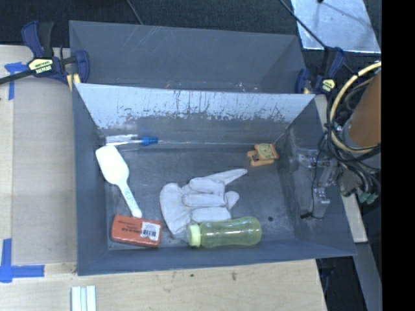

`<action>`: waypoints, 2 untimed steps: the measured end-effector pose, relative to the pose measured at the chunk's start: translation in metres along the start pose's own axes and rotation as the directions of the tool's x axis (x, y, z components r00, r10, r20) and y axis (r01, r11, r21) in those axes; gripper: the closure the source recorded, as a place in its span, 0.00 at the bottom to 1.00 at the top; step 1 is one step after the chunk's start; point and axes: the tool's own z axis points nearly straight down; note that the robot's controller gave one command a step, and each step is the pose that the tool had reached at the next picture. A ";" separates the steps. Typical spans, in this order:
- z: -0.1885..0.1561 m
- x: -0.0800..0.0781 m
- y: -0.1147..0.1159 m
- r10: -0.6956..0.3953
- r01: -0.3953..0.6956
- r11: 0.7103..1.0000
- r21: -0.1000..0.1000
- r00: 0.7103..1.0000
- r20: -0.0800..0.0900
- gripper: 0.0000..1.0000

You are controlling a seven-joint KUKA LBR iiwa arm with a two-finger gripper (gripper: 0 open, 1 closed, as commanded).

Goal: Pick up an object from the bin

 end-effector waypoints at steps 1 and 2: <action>-0.004 -0.002 0.001 -0.003 0.003 1.000 0.002 1.000 0.009 0.00; 0.069 -0.014 0.037 -0.009 0.009 1.000 0.002 1.000 0.013 0.00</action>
Offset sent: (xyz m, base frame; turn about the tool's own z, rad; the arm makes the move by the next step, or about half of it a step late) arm 0.0244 0.0818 -0.1586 -0.0206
